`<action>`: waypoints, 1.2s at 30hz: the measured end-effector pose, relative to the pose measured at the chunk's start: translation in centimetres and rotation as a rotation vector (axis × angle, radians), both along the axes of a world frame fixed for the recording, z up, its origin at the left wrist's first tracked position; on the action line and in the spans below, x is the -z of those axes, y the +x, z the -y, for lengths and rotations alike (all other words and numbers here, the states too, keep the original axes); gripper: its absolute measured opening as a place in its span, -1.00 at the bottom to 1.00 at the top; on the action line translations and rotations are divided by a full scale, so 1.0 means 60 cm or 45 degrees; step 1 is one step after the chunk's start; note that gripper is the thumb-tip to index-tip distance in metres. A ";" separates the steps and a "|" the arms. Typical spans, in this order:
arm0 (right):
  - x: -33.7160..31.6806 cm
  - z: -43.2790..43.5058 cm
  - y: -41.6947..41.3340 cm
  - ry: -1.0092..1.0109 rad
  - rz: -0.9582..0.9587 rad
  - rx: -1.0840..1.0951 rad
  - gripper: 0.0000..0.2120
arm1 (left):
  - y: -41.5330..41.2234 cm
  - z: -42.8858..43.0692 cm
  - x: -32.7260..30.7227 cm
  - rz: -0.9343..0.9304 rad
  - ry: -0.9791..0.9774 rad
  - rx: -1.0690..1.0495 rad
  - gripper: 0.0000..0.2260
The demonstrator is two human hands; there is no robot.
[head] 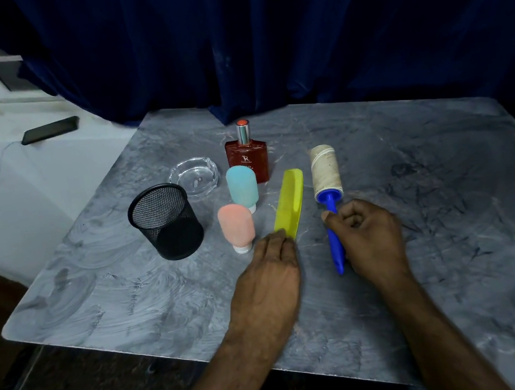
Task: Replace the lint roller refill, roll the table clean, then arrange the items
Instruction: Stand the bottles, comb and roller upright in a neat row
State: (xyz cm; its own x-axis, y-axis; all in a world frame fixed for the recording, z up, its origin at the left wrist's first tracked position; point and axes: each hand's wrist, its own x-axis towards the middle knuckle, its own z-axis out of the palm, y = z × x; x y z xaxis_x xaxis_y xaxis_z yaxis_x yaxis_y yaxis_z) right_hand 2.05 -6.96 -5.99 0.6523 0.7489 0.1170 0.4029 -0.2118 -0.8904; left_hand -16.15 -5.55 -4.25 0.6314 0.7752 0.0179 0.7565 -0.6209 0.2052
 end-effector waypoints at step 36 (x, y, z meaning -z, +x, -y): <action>-0.024 0.007 -0.041 -0.283 0.298 0.053 -0.61 | 0.011 0.006 -0.010 0.094 -0.024 -0.151 -0.50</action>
